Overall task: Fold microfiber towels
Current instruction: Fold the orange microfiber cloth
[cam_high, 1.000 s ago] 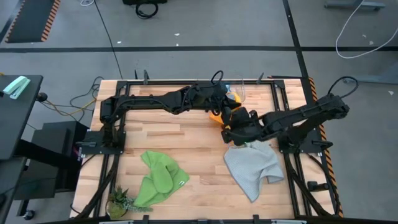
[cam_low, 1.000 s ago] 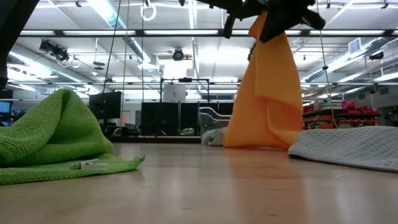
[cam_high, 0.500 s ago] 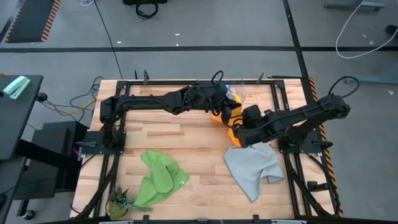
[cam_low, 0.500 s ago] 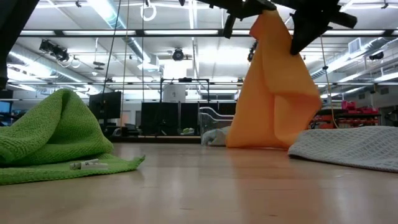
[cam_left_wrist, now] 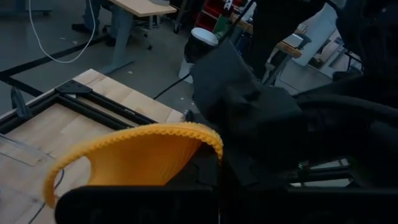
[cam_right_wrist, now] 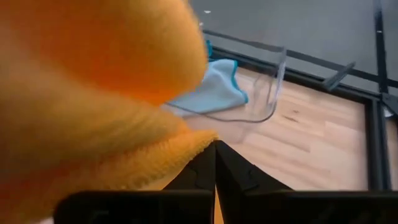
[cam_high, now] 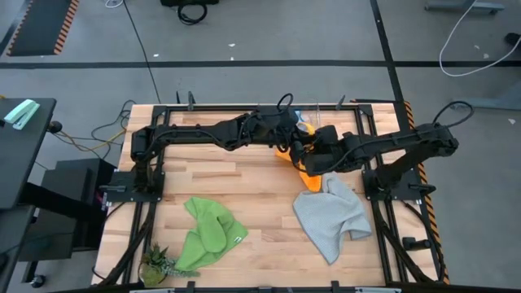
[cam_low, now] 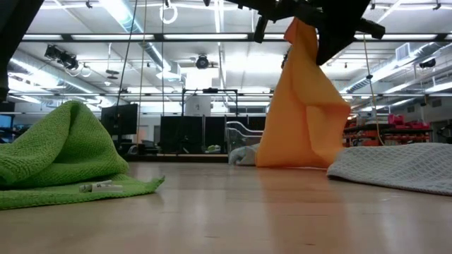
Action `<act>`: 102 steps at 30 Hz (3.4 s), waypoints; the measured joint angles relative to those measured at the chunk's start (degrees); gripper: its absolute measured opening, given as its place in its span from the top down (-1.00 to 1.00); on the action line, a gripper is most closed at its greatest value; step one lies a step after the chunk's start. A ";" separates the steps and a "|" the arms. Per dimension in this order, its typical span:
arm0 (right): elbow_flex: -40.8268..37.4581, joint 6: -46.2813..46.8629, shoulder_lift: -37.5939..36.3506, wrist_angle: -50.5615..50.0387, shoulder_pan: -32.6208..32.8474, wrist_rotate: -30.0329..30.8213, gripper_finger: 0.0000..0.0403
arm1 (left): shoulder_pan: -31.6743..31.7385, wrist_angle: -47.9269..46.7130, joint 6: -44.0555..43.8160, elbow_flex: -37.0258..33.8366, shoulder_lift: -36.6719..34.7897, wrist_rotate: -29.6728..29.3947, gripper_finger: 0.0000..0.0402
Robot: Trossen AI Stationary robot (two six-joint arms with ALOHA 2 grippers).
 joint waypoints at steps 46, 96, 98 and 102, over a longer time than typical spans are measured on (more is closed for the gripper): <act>-0.02 7.93 -2.60 6.93 25.48 -11.54 0.85 | 2.30 3.91 -0.48 -0.02 -2.27 10.42 0.99; -20.28 -4.40 -9.90 38.13 16.31 -11.23 0.57 | 7.27 3.47 -5.11 0.02 -13.51 18.27 0.99; -18.20 -6.04 -8.52 35.81 15.20 -11.06 0.57 | 7.64 3.88 -5.71 0.02 -13.51 18.23 0.99; -15.74 -8.53 -5.69 32.51 12.68 -11.07 0.57 | 7.79 4.12 -6.19 0.02 -13.51 18.23 0.99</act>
